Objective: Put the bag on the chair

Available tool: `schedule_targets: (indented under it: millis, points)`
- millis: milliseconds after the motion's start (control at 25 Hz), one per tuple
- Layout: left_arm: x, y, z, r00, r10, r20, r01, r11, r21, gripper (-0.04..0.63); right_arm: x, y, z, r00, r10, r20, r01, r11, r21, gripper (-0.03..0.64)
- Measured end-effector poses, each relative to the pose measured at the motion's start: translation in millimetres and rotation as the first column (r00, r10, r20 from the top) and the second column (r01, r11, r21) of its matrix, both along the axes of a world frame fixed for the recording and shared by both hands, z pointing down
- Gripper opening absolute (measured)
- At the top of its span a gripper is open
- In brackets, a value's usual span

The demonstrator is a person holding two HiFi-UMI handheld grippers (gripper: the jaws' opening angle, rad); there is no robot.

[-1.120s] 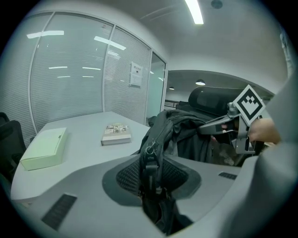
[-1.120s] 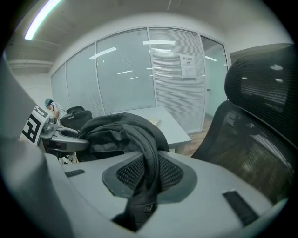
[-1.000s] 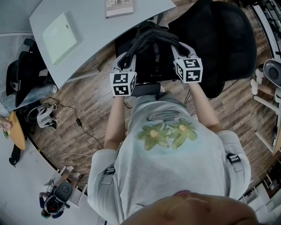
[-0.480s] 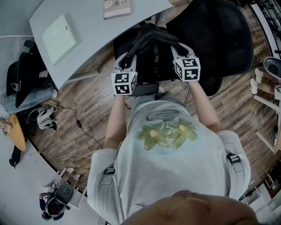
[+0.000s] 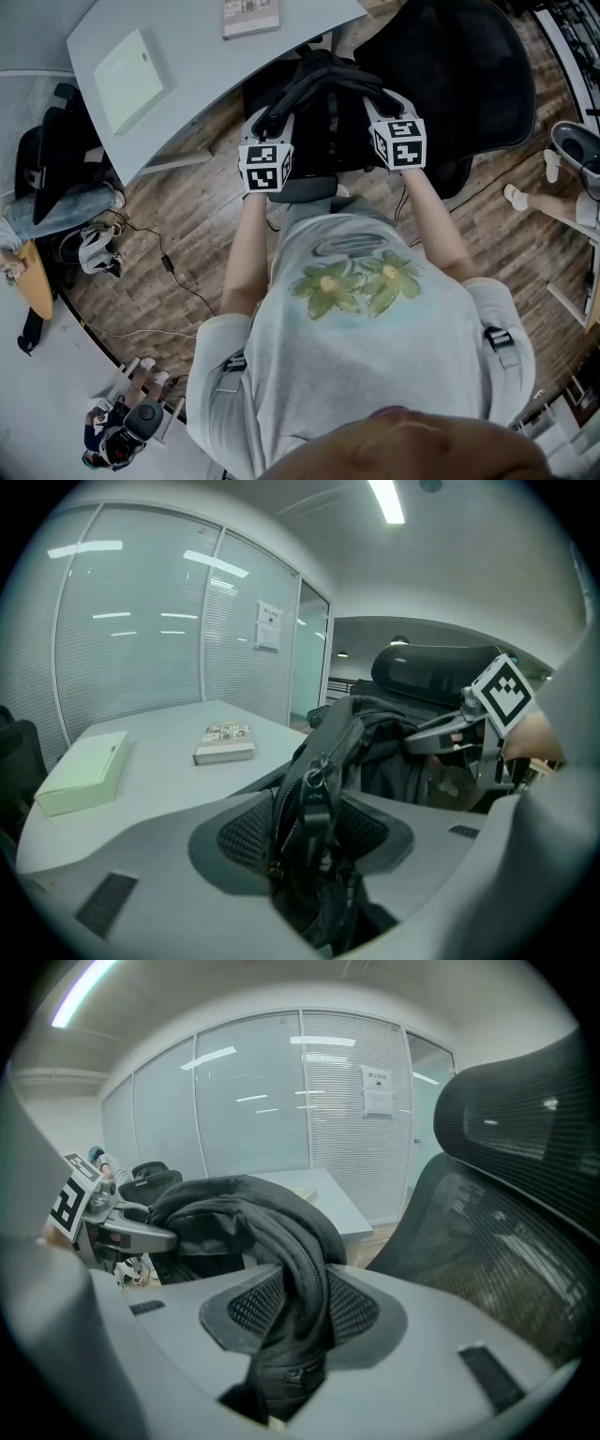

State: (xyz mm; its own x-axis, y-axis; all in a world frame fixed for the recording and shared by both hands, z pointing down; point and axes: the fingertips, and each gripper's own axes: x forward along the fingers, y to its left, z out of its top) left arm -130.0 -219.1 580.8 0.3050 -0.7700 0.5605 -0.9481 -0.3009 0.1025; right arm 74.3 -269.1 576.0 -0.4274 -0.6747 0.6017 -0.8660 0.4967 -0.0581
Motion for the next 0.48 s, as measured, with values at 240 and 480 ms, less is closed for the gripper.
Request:
schedule_targets:
  millis: [240,480]
  points:
    - [3.2,11.6,0.6,1.0,0.008,0.009,-0.008,1.0,-0.028,0.229,-2.1,17.1,-0.6,0.999,-0.04,-0.005,0.039,0.998,-0.058,0.242]
    - [10.4,22.0,-12.9,0.998,0.045,0.033,-0.044,0.999,-0.007,0.265,-1.0,37.5,-0.4,0.999,-0.051,-0.014,0.05,0.994,-0.098,0.262]
